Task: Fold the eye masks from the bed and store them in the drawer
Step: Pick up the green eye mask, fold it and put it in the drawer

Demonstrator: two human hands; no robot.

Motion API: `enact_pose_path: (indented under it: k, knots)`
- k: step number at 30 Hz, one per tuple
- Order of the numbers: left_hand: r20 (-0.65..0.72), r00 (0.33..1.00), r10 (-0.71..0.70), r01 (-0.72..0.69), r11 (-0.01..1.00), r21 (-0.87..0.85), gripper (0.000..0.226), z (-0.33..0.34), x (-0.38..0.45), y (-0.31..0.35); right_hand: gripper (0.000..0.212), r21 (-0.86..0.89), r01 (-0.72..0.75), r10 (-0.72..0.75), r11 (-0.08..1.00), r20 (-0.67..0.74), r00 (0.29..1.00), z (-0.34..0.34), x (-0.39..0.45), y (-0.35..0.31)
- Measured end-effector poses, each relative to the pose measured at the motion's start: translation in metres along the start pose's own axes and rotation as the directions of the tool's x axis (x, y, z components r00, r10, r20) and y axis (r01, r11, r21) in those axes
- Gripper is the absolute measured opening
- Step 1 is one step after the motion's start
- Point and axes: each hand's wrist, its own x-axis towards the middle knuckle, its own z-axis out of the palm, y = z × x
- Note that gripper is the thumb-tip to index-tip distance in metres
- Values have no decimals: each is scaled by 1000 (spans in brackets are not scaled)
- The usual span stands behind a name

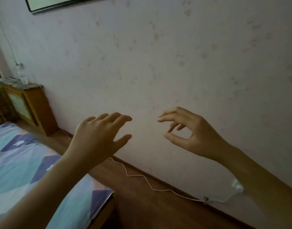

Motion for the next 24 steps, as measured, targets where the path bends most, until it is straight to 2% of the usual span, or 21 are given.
enact_pose_path:
  k: [4,9,15,20,24]
  knots:
    - [54,995,-82,80,996,35,52,54,69,-23,33,37,20,-22,999,57,998,11,68,90]
    - [84,968,-239,230,968,104,44,92,128,-75,33,52,127,-133,991,129,983,50,174,170]
    - [185,879,-439,392,887,242,48,132,176,-155,32,-4,258,-253,966,181,950,132,304,221]
    - [82,849,-521,487,834,257,52,173,234,-226,28,-53,285,-271,957,188,944,188,408,253]
    - [132,813,-567,521,809,272,55,214,280,-282,30,-138,314,-283,939,204,937,224,485,280]
